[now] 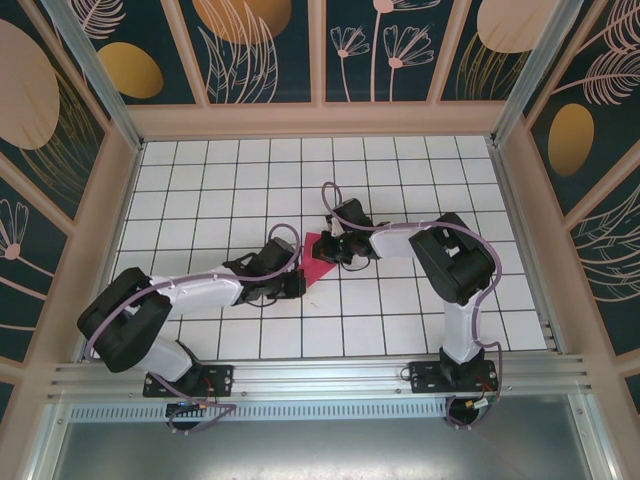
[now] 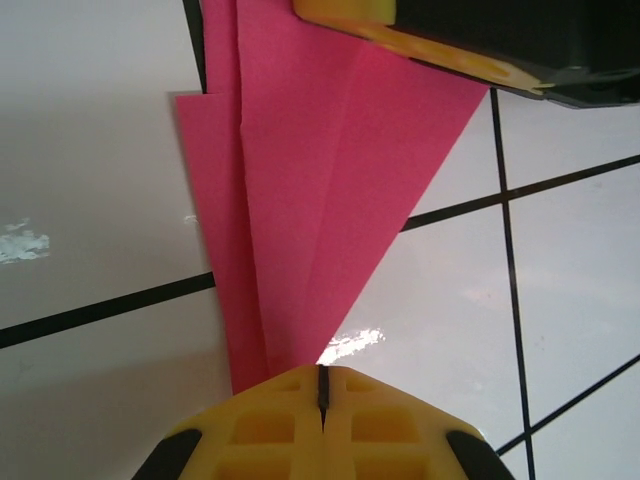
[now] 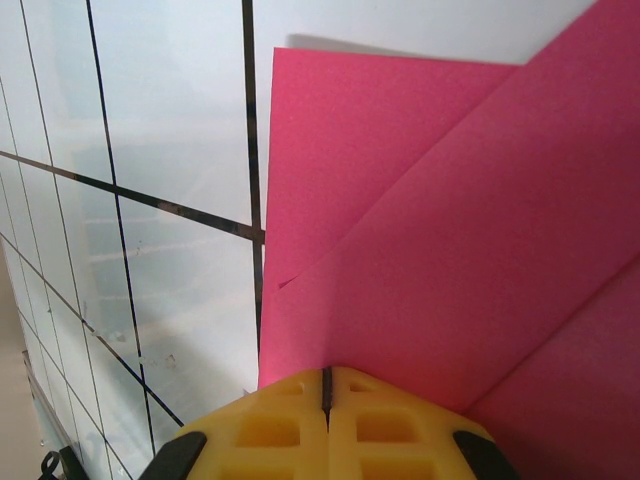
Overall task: Fold a paper plane with a square sheet of paper (pick it up from the middle)
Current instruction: Fourth fold the wing at the center of the table.
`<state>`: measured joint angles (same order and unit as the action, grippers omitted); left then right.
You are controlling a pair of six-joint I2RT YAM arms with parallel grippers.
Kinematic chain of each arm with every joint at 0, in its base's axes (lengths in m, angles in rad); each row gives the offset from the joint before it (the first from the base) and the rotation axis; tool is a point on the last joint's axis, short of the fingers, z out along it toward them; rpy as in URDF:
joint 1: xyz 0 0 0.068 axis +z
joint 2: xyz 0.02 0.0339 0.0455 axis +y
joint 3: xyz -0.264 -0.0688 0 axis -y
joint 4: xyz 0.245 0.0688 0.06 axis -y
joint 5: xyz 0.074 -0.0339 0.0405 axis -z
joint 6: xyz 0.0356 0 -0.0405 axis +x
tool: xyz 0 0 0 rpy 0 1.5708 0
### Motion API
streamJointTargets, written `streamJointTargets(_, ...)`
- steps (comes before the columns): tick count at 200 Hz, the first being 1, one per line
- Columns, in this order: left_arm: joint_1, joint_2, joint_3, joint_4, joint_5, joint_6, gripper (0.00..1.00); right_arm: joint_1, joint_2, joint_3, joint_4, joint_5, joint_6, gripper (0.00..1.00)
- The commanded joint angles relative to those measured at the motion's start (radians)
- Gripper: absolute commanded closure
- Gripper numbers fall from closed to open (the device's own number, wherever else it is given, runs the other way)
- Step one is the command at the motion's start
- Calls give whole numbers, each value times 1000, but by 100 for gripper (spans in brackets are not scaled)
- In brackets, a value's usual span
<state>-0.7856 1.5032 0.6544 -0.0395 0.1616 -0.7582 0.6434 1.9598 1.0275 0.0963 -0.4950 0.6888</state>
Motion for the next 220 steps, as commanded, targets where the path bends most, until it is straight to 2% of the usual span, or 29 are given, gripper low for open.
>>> streamJointTargets(1, -1, 30, -9, 62, -42, -20, 100, -1, 56, -7, -76, 104, -22, 97)
streamJointTargets(50, -1, 58, -54, 73, -57, -30, 100, -1, 56, -17, -76, 107, -23, 96)
streamJointTargets(106, -2, 18, -201, 137, -22, -91, 100, -1, 60, -11, -84, 111, -34, 96)
streamJointTargets(167, 7, -4, -284, 250, 88, -170, 100, -1, 81, -15, -83, 110, -40, 97)
streamJointTargets(196, 38, -92, -316, 253, 108, -216, 100, 1, 80, -12, -88, 107, -41, 97)
streamJointTargets(220, 54, -192, -299, 240, 126, -235, 95, 1, 82, -9, -87, 106, -40, 97)
